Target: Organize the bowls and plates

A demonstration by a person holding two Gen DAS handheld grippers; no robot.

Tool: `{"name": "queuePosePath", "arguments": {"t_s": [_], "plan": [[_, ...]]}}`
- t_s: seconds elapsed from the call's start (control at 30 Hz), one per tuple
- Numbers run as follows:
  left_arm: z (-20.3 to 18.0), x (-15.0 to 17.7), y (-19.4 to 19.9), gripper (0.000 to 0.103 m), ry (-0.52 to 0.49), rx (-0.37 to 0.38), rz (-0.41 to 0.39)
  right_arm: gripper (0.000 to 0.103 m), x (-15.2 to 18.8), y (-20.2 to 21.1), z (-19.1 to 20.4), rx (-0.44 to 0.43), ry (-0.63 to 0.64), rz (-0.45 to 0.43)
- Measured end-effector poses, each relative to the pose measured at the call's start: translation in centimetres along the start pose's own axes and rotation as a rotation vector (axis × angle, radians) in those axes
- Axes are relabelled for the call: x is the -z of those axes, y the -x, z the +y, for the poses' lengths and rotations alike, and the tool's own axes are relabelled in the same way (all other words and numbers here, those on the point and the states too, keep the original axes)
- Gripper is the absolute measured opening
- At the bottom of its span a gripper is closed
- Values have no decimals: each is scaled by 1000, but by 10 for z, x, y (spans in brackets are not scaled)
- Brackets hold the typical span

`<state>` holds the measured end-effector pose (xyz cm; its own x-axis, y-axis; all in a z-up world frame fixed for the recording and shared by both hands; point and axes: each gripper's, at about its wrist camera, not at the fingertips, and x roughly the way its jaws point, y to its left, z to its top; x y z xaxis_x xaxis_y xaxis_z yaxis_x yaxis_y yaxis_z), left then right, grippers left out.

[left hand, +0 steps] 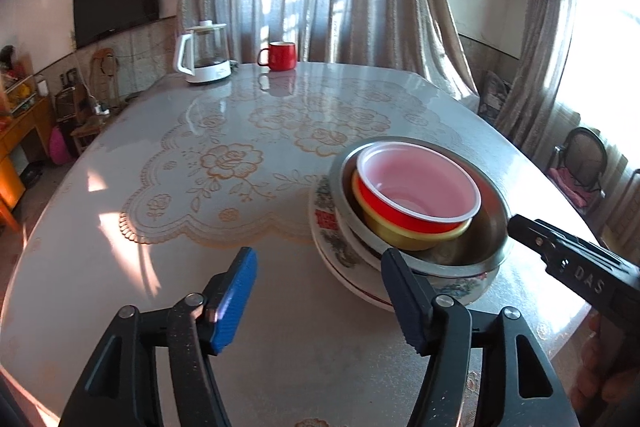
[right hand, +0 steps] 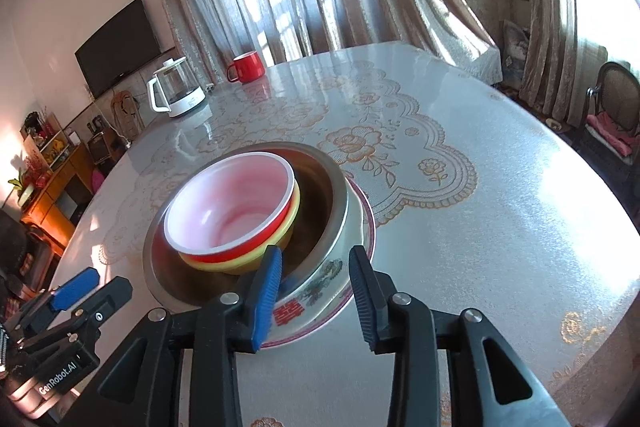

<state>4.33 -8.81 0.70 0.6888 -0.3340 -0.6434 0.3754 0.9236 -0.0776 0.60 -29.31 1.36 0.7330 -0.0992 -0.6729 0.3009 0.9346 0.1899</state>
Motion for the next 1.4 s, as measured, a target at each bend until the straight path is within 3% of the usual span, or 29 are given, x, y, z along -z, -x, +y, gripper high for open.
{"name": "queuePosePath", "arguments": {"t_s": [0.17,0.43,1.4], "plan": [[2,2,9,76,10,-31,-34,38,14,16,13,40,30,-53],[4,2,19,103,36,-59,-68,39,28,15,24,60,63,-47],[3,4,24,103,26,-117,-76,44,28,13,32,59,75,-61]]}}
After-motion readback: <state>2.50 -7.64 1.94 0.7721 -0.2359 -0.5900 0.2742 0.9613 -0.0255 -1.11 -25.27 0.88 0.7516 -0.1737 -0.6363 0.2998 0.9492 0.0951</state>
